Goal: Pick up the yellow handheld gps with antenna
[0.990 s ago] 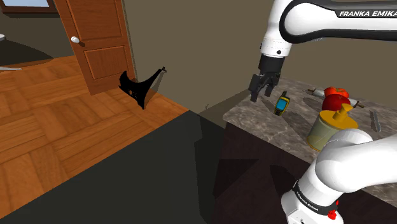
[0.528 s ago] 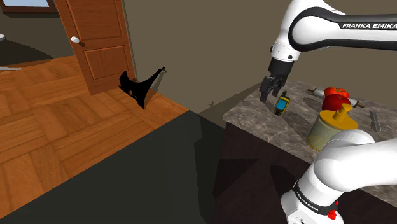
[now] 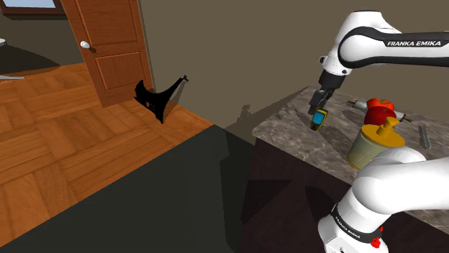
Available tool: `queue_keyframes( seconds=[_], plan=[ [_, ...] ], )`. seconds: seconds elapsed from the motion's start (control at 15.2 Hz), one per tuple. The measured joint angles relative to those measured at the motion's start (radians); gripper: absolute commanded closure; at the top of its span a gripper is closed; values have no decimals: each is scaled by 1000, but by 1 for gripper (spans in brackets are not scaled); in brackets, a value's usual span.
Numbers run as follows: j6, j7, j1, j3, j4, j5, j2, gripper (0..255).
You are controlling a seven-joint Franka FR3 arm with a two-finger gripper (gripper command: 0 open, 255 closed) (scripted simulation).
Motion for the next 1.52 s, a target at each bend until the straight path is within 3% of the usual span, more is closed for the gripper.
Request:
queue_keyframes(
  seconds=[0.33,0.73,1.25,1.32,1.52],
  plan=[
    [102,-159,-30,-146,13,-84,46,0],
    [239,-328,-9,-313,72,-127,158,0],
    [355,-353,-7,-370,10,-149,201,0],
    [360,-353,-7,-372,6,-150,202,255],
    [364,-354,-7,-374,4,-150,203,255]
  ],
)
